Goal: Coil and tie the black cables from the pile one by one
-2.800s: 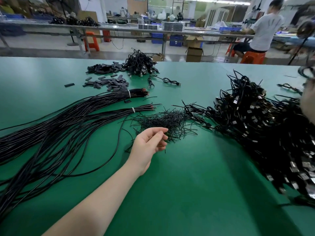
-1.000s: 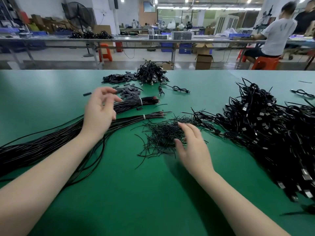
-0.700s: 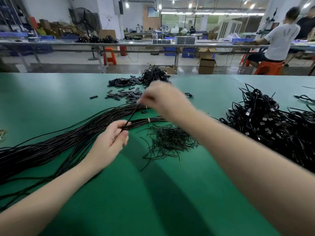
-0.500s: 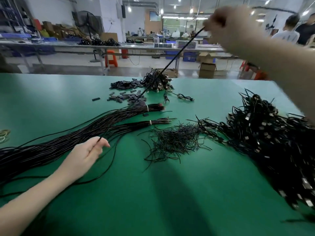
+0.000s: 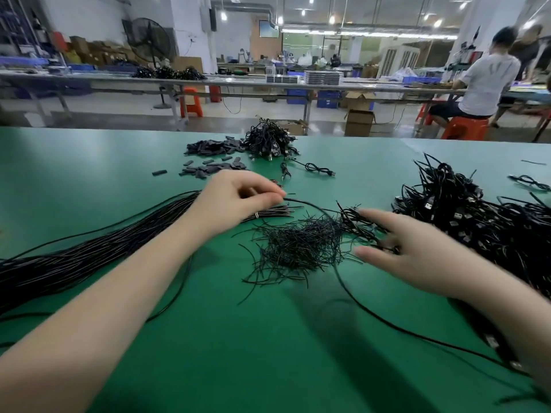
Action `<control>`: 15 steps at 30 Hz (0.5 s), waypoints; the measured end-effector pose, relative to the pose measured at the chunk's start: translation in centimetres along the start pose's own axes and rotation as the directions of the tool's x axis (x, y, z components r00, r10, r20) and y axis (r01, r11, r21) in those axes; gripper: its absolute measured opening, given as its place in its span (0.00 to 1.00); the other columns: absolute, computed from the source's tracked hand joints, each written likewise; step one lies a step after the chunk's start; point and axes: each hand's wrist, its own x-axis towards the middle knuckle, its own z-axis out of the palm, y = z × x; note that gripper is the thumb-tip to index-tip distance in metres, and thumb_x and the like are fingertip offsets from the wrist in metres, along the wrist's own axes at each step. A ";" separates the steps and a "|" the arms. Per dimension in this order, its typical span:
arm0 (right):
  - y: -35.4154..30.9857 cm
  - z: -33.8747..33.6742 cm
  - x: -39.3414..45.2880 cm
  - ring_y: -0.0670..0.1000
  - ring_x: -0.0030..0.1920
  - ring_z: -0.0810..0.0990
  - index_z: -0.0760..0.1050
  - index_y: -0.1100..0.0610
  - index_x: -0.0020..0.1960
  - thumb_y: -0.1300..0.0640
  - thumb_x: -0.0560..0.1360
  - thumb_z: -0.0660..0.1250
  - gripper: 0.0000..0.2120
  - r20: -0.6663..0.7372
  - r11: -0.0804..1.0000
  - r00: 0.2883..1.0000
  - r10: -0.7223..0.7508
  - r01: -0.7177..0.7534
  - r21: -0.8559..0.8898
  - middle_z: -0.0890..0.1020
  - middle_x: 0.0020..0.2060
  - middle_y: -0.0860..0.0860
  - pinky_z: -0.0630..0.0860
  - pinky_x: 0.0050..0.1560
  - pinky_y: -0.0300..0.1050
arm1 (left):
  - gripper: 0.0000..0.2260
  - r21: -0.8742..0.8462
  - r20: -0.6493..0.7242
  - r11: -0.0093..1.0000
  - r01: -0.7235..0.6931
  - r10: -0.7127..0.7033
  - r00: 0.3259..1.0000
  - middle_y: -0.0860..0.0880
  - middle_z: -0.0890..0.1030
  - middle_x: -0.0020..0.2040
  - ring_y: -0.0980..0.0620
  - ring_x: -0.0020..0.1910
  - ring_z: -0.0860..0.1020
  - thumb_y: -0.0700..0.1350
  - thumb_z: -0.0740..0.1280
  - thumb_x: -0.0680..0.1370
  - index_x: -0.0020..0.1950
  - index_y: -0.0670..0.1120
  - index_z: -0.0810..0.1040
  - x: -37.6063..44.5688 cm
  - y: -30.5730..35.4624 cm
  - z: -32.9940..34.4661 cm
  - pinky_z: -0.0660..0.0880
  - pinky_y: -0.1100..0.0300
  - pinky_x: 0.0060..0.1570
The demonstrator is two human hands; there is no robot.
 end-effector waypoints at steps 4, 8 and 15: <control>-4.5 3.7 4.6 0.41 0.45 0.80 0.78 0.49 0.53 0.41 0.78 0.58 0.16 -0.252 0.914 0.966 0.051 0.056 0.402 0.83 0.46 0.42 0.75 0.50 0.42 | 0.14 -0.244 0.042 0.970 0.003 0.007 0.999 0.57 0.84 0.40 0.58 0.37 0.80 0.49 0.76 0.67 0.52 0.56 0.82 2.5 1.8 3.5 0.76 0.69 0.41; -4.8 5.8 6.9 0.48 0.24 0.67 0.72 0.53 0.38 0.51 0.83 0.55 0.17 -0.301 0.584 0.908 0.291 0.080 0.807 0.67 0.24 0.44 0.64 0.28 0.42 | 0.39 -0.249 -0.107 0.924 0.290 -0.324 0.940 0.54 0.77 0.60 0.56 0.53 0.80 0.66 0.68 0.67 0.72 0.49 0.65 3.4 0.8 5.9 0.77 0.59 0.55; -3.7 9.1 7.5 0.40 0.27 0.68 0.78 0.44 0.39 0.53 0.83 0.57 0.17 -0.198 0.693 0.977 0.077 0.090 0.716 0.73 0.24 0.38 0.63 0.33 0.37 | 0.21 -0.552 0.177 0.688 0.471 -0.456 0.872 0.49 0.86 0.47 0.50 0.50 0.82 0.59 0.55 0.82 0.49 0.49 0.83 2.1 0.0 8.8 0.75 0.53 0.54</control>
